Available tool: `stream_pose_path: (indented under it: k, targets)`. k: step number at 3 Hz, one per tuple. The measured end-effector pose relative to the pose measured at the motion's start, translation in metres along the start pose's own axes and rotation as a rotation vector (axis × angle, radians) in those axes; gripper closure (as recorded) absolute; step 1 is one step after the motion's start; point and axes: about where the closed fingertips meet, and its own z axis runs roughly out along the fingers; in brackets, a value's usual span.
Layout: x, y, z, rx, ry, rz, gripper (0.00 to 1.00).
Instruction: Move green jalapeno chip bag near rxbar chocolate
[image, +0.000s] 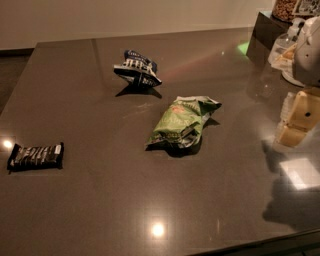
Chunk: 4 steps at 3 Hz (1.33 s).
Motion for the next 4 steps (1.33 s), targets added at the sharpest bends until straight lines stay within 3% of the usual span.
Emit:
stream_pose_path:
  k: [1,2,3,4]
  targets:
    - [0.0,0.0,0.0,0.0,0.0,0.0,0.0]
    - [-0.015,-0.016,0.007,-0.006,-0.02,-0.013,0.0]
    - [-0.037,-0.033,0.02,-0.016,-0.053,-0.041,0.0]
    - [-0.071,-0.046,0.044,-0.022,-0.089,-0.121,0.0]
